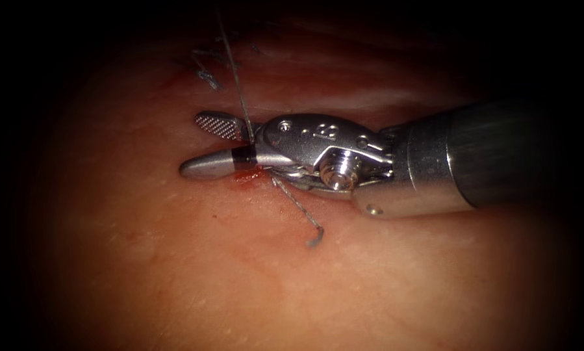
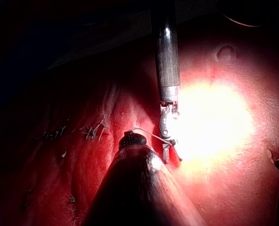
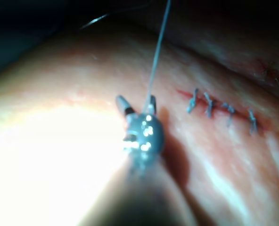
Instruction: Wound Closure
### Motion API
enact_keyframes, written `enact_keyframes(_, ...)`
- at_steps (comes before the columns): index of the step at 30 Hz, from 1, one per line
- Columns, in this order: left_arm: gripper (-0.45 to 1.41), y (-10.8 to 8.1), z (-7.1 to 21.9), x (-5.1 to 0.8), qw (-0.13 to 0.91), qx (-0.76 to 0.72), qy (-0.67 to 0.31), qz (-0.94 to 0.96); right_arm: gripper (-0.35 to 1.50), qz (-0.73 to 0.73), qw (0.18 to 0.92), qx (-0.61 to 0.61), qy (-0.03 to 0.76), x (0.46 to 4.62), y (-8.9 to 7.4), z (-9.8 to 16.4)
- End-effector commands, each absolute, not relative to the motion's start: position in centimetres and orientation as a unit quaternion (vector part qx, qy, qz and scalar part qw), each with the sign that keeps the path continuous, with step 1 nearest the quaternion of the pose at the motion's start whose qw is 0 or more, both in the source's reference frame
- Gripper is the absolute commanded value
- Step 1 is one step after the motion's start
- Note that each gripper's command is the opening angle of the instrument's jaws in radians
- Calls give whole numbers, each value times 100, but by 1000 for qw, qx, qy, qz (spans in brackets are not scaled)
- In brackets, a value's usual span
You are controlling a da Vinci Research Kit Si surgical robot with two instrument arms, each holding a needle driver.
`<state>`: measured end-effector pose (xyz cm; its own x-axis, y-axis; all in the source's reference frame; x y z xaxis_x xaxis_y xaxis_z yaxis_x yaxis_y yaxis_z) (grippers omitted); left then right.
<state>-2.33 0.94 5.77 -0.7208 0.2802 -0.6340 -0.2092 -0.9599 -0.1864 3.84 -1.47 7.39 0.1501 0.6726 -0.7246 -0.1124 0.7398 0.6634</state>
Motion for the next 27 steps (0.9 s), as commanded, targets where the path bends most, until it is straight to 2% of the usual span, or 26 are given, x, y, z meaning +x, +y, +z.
enact_keyframes(1, -45, 94, 581, -238, 132, -350, -50, 926, -35, 266, 720, 244, 593, 387, -150, 742)
enact_keyframes(8, -45, 94, 582, -237, 131, -351, -51, 926, -35, 266, 718, 247, 594, 380, -145, 738)
enact_keyframes(9, -45, 94, 582, -236, 131, -351, -51, 926, -28, 263, 718, 247, 595, 380, -146, 738)
enact_keyframes(12, -45, 96, 583, -234, 130, -351, -51, 926, 123, 274, 721, 229, 594, 381, -147, 737)
enact_keyframes(13, -45, 96, 583, -233, 130, -352, -52, 926, 135, 277, 722, 225, 593, 381, -147, 737)
enact_keyframes(15, -45, 98, 583, -230, 129, -352, -52, 925, 147, 282, 723, 219, 592, 376, -148, 737)
enact_keyframes(27, -45, 109, 591, -208, 129, -349, -43, 927, 147, 284, 721, 222, 592, 301, -132, 725)
